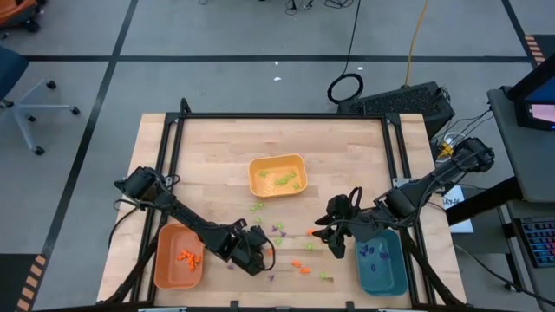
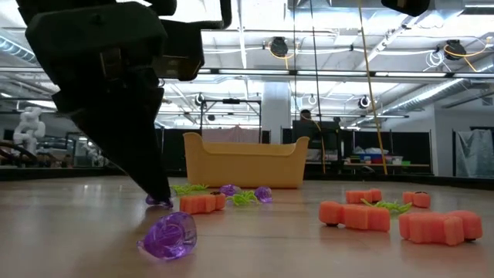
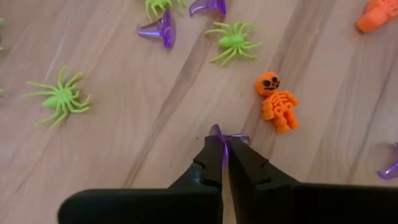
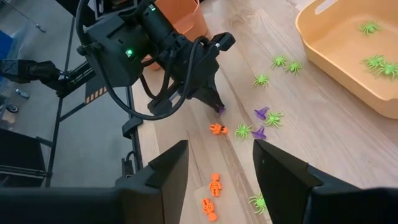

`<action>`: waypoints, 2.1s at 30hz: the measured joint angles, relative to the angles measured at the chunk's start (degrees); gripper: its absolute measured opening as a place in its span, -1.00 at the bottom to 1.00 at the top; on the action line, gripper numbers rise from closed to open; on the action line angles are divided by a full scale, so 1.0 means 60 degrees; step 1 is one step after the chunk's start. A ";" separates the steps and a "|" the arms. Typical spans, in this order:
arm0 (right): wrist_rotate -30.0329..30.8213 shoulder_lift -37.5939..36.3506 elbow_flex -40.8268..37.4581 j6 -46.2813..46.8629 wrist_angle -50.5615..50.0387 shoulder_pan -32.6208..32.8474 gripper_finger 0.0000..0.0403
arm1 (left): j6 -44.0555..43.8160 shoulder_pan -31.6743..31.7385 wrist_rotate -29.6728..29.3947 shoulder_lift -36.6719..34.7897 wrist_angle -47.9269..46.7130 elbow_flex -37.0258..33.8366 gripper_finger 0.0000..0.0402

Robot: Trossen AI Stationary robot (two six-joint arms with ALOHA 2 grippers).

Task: Sort Halloween decoration
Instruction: Put the violet witch hat toy into the blue bin

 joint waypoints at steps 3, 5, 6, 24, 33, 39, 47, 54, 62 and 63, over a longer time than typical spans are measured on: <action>-0.0002 0.0000 0.0000 0.0000 0.0000 0.0000 -0.16 | 0.0007 0.0000 0.0004 0.0000 0.0098 0.0000 -0.98; -0.0004 0.0000 0.0000 0.0000 0.0001 0.0000 -0.16 | -0.0041 0.0014 0.0020 0.0000 0.0165 0.0000 -0.99; -0.0005 0.0000 0.0000 0.0009 -0.0002 0.0000 -0.16 | -0.0049 0.0027 0.0037 0.0000 0.0185 0.0000 -1.00; -0.0758 -0.0007 -0.0004 -0.0169 -0.0125 0.0044 -0.16 | -0.0597 0.0336 -0.0014 -0.1352 -0.0499 0.0408 -1.00; -0.0426 -0.0007 -0.0004 -0.0131 -0.0133 0.0044 -0.16 | -0.0542 0.0650 -0.1372 -0.2987 -0.0600 0.0407 -1.00; -0.0119 -0.0007 -0.0004 -0.0213 0.0641 0.0040 -0.16 | -0.0474 0.0703 -0.2298 -0.3792 -0.0504 0.0404 -1.00; 0.0555 -0.0007 -0.0004 -0.0215 0.1239 0.0036 -0.16 | 0.0194 0.0729 -0.3159 -0.4268 0.1556 0.0404 -1.00; 0.0581 -0.0007 -0.0004 -0.0186 0.1444 -0.0036 -0.16 | 0.1445 0.0721 -0.3832 -0.4328 0.4651 0.0404 -1.00; 0.0776 -0.0007 -0.0004 -0.0058 0.1609 -0.0033 -0.16 | 0.3198 0.0721 -0.4676 -0.4324 0.7278 0.0404 -1.00; 0.0861 -0.0007 -0.0004 -0.0116 0.1754 -0.0033 -0.16 | 0.3379 0.0721 -0.4681 -0.4324 0.7469 0.0404 -1.00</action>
